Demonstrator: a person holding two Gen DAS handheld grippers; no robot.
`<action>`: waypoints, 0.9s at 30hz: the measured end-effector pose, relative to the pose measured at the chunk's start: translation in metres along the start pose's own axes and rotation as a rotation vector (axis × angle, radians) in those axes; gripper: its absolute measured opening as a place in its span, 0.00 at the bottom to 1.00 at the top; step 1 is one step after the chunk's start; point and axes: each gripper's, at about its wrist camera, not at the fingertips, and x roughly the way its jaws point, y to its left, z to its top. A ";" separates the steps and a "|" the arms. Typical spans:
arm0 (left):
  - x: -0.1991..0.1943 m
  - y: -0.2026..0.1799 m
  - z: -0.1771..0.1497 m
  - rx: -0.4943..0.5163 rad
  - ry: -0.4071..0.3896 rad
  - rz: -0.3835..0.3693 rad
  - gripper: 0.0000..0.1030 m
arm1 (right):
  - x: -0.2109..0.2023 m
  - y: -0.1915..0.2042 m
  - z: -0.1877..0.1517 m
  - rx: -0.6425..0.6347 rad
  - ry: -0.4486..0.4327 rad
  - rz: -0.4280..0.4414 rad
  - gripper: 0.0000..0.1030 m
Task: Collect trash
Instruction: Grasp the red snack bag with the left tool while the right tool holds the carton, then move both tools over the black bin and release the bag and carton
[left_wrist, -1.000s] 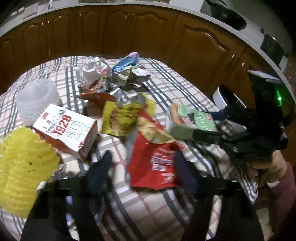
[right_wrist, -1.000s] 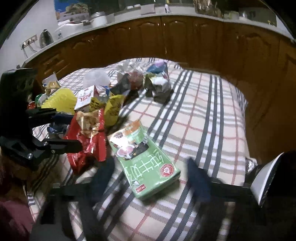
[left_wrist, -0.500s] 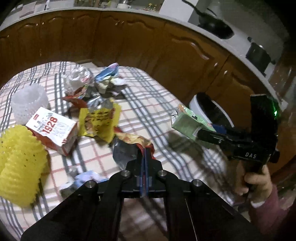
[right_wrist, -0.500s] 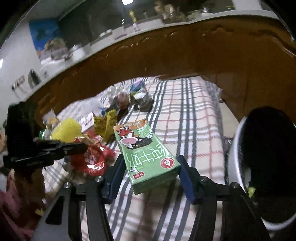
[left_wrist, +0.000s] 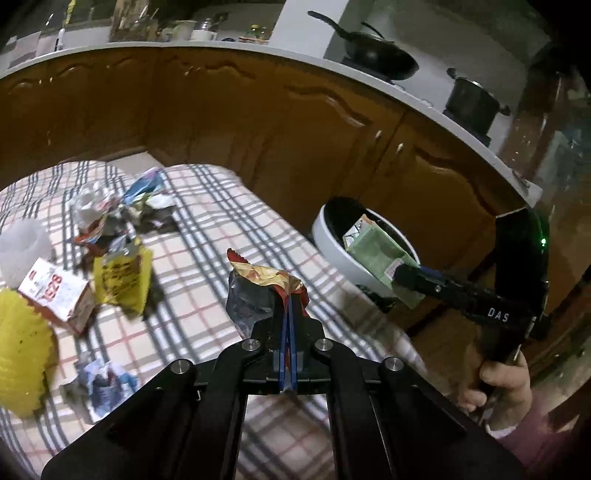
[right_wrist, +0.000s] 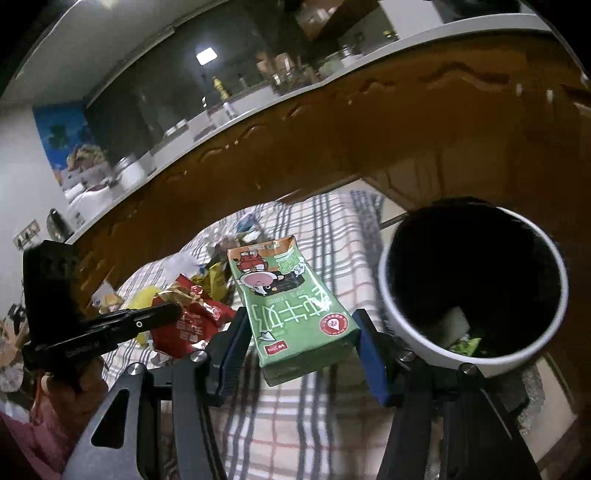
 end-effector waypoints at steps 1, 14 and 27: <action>0.001 -0.003 0.002 0.003 -0.001 -0.006 0.00 | -0.003 -0.004 0.000 0.007 -0.005 -0.006 0.55; 0.027 -0.052 0.025 0.069 0.002 -0.077 0.00 | -0.031 -0.047 -0.001 0.085 -0.062 -0.113 0.54; 0.073 -0.088 0.056 0.086 0.041 -0.129 0.00 | -0.040 -0.074 0.011 0.086 -0.085 -0.285 0.54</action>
